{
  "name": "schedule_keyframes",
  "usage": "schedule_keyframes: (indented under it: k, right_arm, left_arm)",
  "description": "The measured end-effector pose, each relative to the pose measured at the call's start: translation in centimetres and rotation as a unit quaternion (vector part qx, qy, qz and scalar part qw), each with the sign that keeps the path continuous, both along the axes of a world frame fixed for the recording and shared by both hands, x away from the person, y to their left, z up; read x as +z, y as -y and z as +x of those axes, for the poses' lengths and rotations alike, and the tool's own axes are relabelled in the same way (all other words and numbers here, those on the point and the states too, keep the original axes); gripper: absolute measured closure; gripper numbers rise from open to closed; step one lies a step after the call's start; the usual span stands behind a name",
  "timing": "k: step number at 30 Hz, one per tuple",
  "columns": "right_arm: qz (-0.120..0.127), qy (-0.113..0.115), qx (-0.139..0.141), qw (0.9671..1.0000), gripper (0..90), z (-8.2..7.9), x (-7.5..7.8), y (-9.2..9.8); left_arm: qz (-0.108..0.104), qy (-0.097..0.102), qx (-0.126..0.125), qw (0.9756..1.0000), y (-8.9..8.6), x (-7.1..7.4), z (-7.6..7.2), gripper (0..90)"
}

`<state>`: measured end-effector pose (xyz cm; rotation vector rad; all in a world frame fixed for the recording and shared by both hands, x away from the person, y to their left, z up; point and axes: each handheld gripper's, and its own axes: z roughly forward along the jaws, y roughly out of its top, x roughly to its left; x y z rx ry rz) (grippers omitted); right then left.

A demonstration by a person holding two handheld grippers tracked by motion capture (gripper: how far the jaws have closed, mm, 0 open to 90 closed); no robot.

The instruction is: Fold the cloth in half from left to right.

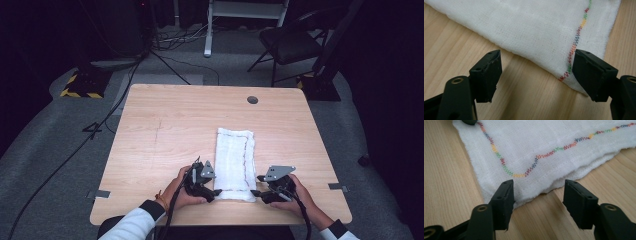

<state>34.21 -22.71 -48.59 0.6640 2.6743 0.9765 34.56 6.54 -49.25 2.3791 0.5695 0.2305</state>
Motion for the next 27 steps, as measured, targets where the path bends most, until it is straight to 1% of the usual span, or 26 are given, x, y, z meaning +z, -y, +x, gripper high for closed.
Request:
schedule_keyframes:
  k: [1, 3, 5, 6, 7, 8, 9, 10, 11, 12, 13, 14, 15, 16, 17, 18, 19, 20, 22, 23, 24, 25, 26, 27]
  right_arm:
    - [0.001, -0.001, 0.0, 1.0, 39.3, 0.0, 0.1, 0.0]
    - [0.002, -0.001, 0.001, 1.0, 39.0, 0.1, 0.2, 0.1]
    - [0.01, 0.0, -0.001, 1.0, 38.0, 0.5, 0.5, 0.4]
    - [0.024, 0.006, -0.011, 0.9996, 37.4, 0.9, 1.1, 0.9]
    - [0.024, 0.006, -0.011, 0.9996, 37.4, 0.9, 1.1, 0.9]
    - [0.034, 0.015, -0.023, 0.9991, 36.8, 1.6, 1.7, 1.5]
    - [0.035, 0.02, -0.029, 0.9988, 36.8, 1.9, 2.0, 1.7]
    - [0.035, 0.02, -0.029, 0.9988, 36.8, 1.9, 2.0, 1.7]
    - [0.036, 0.024, -0.033, 0.9985, 36.9, 2.4, 2.3, 1.9]
    - [0.037, 0.032, -0.045, 0.9978, 36.8, 3.4, 2.8, 2.1]
    - [0.037, 0.038, -0.051, 0.9973, 36.8, 4.0, 3.1, 2.2]
    - [0.039, 0.039, -0.057, 0.9969, 36.8, 4.7, 3.2, 2.2]
    - [0.039, 0.039, -0.057, 0.9969, 36.8, 4.7, 3.2, 2.2]
    - [0.041, 0.043, -0.062, 0.9963, 36.9, 5.3, 3.4, 2.2]
    - [0.042, 0.049, -0.074, 0.9952, 36.9, 6.5, 3.5, 2.1]
    - [0.045, 0.049, -0.077, 0.9948, 37.0, 7.1, 3.6, 2.0]
    - [0.049, 0.049, -0.079, 0.9945, 37.1, 7.7, 3.6, 1.8]
    - [0.049, 0.049, -0.079, 0.9945, 37.1, 7.7, 3.6, 1.8]
    - [0.053, 0.048, -0.087, 0.9937, 37.2, 8.8, 3.7, 1.5]
    - [0.056, 0.047, -0.089, 0.9933, 37.5, 9.4, 3.7, 1.3]
    - [0.066, 0.045, -0.095, 0.9922, 38.7, 10.5, 3.7, 0.9]
    - [0.066, 0.043, -0.097, 0.9922, 38.7, 11.1, 3.7, 0.7]
    - [0.066, 0.043, -0.097, 0.9922, 38.7, 11.1, 3.7, 0.7]
    - [0.065, 0.039, -0.101, 0.992, 38.7, 11.6, 3.5, 0.4]
  left_arm:
    - [0.003, 0.002, 0.002, 1.0, -0.1, 0.1, -0.2, 24.1]
    - [0.002, 0.006, 0.001, 1.0, -0.1, 0.2, -0.3, 23.9]
    - [-0.002, 0.01, -0.002, 0.9999, -0.3, 0.6, -0.2, 23.0]
    - [-0.007, 0.012, -0.002, 0.9999, -0.4, 0.8, -0.1, 21.5]
    - [-0.008, 0.014, -0.001, 0.9999, -0.6, 1.0, 0.1, 21.5]
    - [-0.014, 0.021, 0.007, 0.9997, -0.8, 1.6, 0.7, 21.5]
    - [-0.021, 0.023, 0.013, 0.9994, -0.8, 1.8, 1.0, 21.5]
    - [-0.021, 0.023, 0.013, 0.9994, -0.8, 1.8, 1.0, 21.6]
    - [-0.023, 0.025, 0.016, 0.9993, -0.8, 2.1, 1.3, 21.6]
    - [-0.024, 0.028, 0.019, 0.9991, -0.8, 2.4, 1.7, 21.5]
    - [-0.026, 0.03, 0.032, 0.9987, -0.7, 2.7, 2.7, 21.5]
    - [-0.026, 0.03, 0.032, 0.9987, -0.7, 2.7, 2.7, 21.5]
    - [-0.026, 0.028, 0.038, 0.9985, -0.6, 2.8, 3.4, 21.5]
    - [-0.027, 0.03, 0.042, 0.9983, -0.4, 2.9, 4.0, 21.5]
    - [-0.025, 0.031, 0.048, 0.9981, -0.2, 3.0, 5.3, 21.4]
    - [-0.025, 0.031, 0.048, 0.9981, -0.2, 3.0, 5.3, 21.4]
    - [-0.022, 0.034, 0.052, 0.9978, 0.0, 3.0, 5.9, 21.5]
    - [-0.021, 0.036, 0.057, 0.9975, 0.1, 2.9, 6.5, 21.5]
    - [-0.023, 0.031, 0.064, 0.9972, 0.3, 2.8, 7.7, 21.5]
    - [-0.019, 0.031, 0.066, 0.9971, 0.5, 2.8, 8.3, 21.8]
    - [-0.014, 0.033, 0.069, 0.997, 0.7, 2.8, 8.8, 21.4]
    - [-0.013, 0.038, 0.072, 0.9966, 0.9, 2.7, 9.4, 21.6]
    - [-0.012, 0.041, 0.075, 0.9963, 1.1, 2.7, 10.0, 21.6]
    - [-0.012, 0.039, 0.079, 0.996, 1.3, 2.7, 10.6, 21.6]
